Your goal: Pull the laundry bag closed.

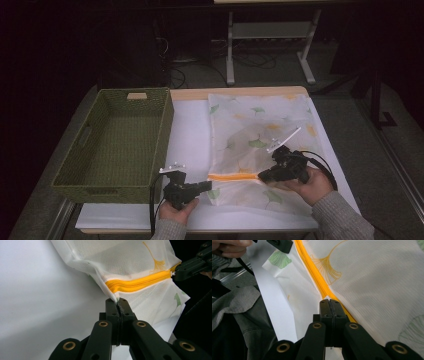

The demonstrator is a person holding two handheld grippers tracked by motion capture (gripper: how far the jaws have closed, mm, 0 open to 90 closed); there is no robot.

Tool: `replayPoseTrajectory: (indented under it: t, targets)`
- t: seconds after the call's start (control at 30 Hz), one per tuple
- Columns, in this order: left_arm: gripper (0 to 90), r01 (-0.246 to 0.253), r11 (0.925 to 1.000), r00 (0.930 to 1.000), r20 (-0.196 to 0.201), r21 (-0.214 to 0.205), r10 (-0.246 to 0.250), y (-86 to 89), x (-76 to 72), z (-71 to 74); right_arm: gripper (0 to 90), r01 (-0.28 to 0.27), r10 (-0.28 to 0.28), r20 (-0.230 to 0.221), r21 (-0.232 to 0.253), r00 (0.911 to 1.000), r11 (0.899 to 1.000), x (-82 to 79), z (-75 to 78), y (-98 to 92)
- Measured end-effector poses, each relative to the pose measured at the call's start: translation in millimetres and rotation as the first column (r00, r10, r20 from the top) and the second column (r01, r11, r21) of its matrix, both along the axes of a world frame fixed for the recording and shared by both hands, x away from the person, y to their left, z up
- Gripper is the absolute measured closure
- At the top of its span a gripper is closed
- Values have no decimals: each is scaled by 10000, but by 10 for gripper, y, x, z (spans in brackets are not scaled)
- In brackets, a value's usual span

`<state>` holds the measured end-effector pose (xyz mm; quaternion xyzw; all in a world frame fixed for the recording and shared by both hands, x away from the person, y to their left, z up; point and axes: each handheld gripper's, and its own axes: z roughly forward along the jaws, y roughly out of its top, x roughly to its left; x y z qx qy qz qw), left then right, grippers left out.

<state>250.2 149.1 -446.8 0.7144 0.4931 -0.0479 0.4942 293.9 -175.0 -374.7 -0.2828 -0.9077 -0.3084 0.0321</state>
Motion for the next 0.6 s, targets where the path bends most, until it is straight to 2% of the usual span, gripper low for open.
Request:
replayPoseTrajectory:
  t: [0.6]
  targets:
    - [891,-9,10000,10000,23,68,9,-48,11,53,898,400,-398,-63,193,9992,9990,-75,12,-261]
